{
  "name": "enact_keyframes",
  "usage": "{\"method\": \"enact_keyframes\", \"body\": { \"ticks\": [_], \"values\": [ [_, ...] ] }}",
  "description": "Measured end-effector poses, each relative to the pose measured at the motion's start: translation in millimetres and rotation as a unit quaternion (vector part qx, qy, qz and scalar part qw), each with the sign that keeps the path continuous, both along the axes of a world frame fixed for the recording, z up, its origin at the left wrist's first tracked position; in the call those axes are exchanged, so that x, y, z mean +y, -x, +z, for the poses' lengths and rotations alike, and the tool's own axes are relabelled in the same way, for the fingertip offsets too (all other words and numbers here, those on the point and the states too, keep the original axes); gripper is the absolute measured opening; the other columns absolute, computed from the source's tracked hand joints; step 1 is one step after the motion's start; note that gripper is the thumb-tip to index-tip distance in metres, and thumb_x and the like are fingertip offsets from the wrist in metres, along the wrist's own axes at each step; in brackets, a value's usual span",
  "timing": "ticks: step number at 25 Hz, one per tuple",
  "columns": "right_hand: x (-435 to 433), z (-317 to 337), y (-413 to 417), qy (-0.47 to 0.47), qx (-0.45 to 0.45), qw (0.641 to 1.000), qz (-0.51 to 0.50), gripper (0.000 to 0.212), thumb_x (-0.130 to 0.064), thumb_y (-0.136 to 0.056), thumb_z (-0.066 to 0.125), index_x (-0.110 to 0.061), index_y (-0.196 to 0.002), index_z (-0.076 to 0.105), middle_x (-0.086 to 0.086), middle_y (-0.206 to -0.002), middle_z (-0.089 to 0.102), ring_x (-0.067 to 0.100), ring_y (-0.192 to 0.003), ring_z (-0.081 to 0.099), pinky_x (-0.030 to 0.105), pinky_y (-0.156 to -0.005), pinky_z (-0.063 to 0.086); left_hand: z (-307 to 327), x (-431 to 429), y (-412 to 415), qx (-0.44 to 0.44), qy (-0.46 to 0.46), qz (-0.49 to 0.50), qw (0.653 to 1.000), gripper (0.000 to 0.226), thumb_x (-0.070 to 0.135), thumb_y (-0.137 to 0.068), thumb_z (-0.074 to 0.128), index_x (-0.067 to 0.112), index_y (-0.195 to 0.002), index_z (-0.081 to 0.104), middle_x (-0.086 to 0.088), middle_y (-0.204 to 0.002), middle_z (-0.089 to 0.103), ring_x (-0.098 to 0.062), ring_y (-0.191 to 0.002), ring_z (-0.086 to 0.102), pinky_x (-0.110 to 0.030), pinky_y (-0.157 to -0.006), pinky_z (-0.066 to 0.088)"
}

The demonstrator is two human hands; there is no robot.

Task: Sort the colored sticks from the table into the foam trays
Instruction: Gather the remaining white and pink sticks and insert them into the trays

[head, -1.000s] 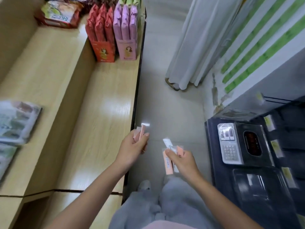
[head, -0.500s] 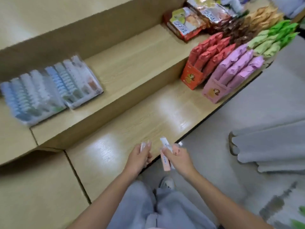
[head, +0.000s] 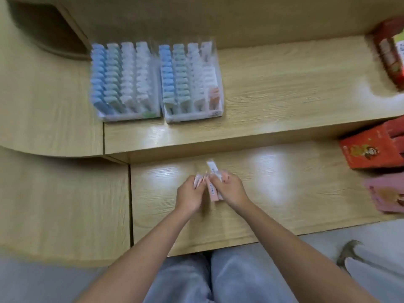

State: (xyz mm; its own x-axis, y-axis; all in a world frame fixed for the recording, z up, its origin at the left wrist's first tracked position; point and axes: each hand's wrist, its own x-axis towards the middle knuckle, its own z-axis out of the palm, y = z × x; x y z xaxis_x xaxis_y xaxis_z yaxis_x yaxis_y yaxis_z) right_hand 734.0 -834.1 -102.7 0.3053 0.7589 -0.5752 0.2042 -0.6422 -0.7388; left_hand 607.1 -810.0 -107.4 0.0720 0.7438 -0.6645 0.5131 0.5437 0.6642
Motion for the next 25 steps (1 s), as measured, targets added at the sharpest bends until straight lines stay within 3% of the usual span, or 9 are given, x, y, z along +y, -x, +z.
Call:
{"method": "enact_keyframes", "body": {
  "ticks": [3, 5, 11, 15, 20, 25],
  "values": [
    [21.0, -30.5, 0.6, -0.001, -0.070, 0.997, 0.046, 0.034, -0.042, -0.087, 0.060, -0.012, -0.073, 0.054, -0.001, -0.062, 0.054, 0.018, -0.061, 0.051, 0.028, -0.059, 0.041, -26.4, 16.4, -3.0, 0.087, -0.074, 0.016, 0.993, 0.030, 0.034, -0.091, 0.056, 0.007, -0.080, 0.055, -0.013, -0.082, 0.061, -0.030, -0.081, 0.058, -0.031, -0.062, 0.033],
    [23.5, -40.9, 4.1, -0.013, -0.102, 0.993, 0.062, 0.028, -0.039, -0.089, 0.058, -0.016, -0.077, 0.050, -0.004, -0.062, 0.050, 0.018, -0.062, 0.050, 0.031, -0.058, 0.038, -36.6, 17.0, -5.2, 0.122, -0.121, 0.033, 0.985, 0.024, 0.029, -0.091, 0.057, 0.006, -0.088, 0.062, -0.015, -0.091, 0.059, -0.027, -0.086, 0.054, -0.022, -0.063, 0.026],
    [16.2, -56.9, 8.4, -0.032, -0.154, 0.980, 0.118, 0.022, -0.037, -0.092, 0.054, -0.016, -0.090, 0.049, 0.005, -0.091, 0.055, 0.026, -0.084, 0.055, 0.037, -0.070, 0.046, -42.1, 3.5, -20.0, 0.164, -0.119, 0.073, 0.977, 0.024, 0.025, -0.091, 0.058, 0.010, -0.110, 0.060, -0.011, -0.108, 0.054, -0.023, -0.095, 0.053, -0.020, -0.065, 0.026],
    [17.3, -52.1, 2.2, -0.005, -0.169, 0.976, 0.135, 0.048, -0.037, -0.091, 0.056, -0.012, -0.129, 0.042, 0.009, -0.120, 0.040, 0.024, -0.096, 0.052, 0.038, -0.081, 0.048, -37.0, 6.3, -25.5, 0.201, -0.096, 0.083, 0.971, 0.030, 0.028, -0.089, 0.060, 0.013, -0.115, 0.057, -0.008, -0.113, 0.053, -0.024, -0.100, 0.053, -0.025, -0.069, 0.033],
    [15.4, -40.5, -5.6, -0.030, -0.196, 0.967, 0.163, 0.052, -0.029, -0.093, 0.055, -0.008, -0.135, 0.034, 0.012, -0.128, 0.031, 0.023, -0.091, 0.051, 0.037, -0.076, 0.050, -37.8, 2.3, -22.0, 0.240, -0.089, 0.087, 0.963, 0.029, 0.036, -0.087, 0.061, 0.014, -0.107, 0.062, -0.008, -0.105, 0.059, -0.026, -0.099, 0.053, -0.029, -0.069, 0.035],
    [13.3, -34.6, -10.4, -0.024, -0.213, 0.960, 0.177, 0.051, -0.020, -0.093, 0.055, -0.008, -0.136, 0.031, 0.010, -0.133, 0.026, 0.021, -0.091, 0.051, 0.037, -0.071, 0.052, -32.2, 6.2, -10.1, 0.230, -0.111, 0.113, 0.960, 0.025, 0.031, -0.091, 0.058, 0.014, -0.108, 0.063, -0.006, -0.104, 0.061, -0.026, -0.098, 0.055, -0.031, -0.070, 0.038]
  ]
}}
